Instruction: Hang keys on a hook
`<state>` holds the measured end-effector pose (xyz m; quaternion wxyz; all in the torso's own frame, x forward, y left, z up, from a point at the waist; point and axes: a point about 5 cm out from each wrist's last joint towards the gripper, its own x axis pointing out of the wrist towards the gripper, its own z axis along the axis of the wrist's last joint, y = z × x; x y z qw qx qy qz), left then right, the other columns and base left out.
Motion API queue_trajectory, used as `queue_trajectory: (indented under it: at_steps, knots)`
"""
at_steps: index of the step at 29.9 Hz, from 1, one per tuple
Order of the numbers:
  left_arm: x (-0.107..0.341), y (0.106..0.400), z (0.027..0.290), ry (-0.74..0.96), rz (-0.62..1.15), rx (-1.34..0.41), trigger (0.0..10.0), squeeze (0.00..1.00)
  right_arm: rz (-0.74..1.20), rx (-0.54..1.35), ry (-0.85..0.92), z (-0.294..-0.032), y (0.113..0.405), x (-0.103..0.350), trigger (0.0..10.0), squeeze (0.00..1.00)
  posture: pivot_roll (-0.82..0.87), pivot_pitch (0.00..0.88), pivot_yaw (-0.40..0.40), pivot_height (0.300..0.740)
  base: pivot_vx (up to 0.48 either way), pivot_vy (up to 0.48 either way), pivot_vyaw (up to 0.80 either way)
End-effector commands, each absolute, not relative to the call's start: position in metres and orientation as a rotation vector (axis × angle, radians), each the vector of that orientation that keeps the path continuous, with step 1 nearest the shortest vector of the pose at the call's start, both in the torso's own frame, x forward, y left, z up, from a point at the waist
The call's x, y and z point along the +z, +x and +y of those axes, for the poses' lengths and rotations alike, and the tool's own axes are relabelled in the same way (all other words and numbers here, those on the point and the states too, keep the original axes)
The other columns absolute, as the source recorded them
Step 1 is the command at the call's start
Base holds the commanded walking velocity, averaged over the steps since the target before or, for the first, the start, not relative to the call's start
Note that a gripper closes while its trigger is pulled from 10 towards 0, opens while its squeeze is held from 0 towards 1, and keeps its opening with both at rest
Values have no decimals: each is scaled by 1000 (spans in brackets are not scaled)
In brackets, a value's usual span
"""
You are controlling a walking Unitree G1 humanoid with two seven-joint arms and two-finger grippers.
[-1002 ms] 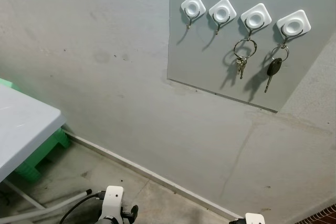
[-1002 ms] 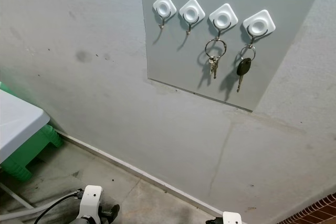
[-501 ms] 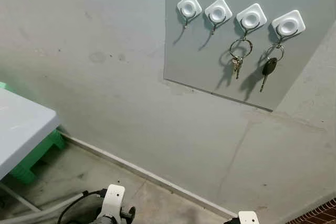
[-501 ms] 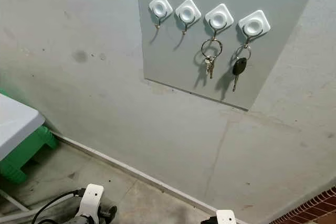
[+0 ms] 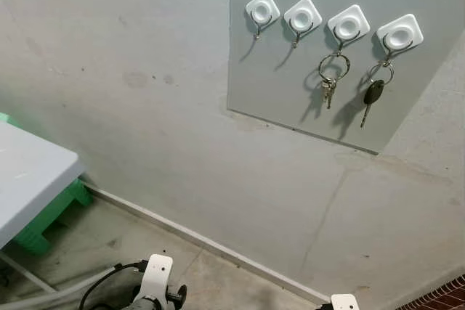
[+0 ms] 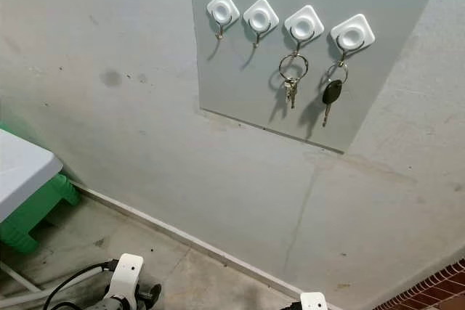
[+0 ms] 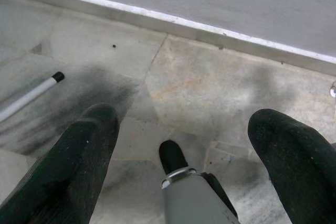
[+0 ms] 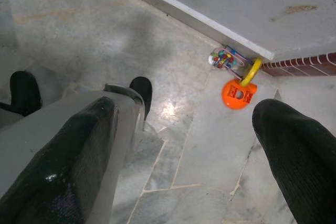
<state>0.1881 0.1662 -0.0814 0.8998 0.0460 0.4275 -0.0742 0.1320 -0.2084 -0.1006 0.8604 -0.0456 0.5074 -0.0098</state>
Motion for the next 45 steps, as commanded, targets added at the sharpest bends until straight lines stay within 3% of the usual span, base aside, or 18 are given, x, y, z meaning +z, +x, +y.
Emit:
queue_trajectory:
  at_steps: [1, 19, 37, 45]
  knots:
    - [-81, 189, 169, 86, 882, -126, 10000, 0, 1064, -22, -102, -209, 132, -100, 10000, 0, -53, 0, -1, 740, 0, 0, 0]
    - [-81, 189, 170, 87, 881, -125, 10000, 0, 1069, 25, -120, -202, 130, -102, 10000, 0, -45, 0, -1, 740, 0, 0, 0]
    - [-82, 186, 170, 46, 894, -106, 10000, 0, 1082, 21, -122, -203, 127, -103, 10000, 0, -50, 0, 2, 740, 0, 0, 800]
    - [-82, 187, 171, 62, 891, -111, 10000, 0, 1091, 23, -120, -202, 125, -104, 10000, 0, -48, 0, 2, 740, 0, 327, 800]
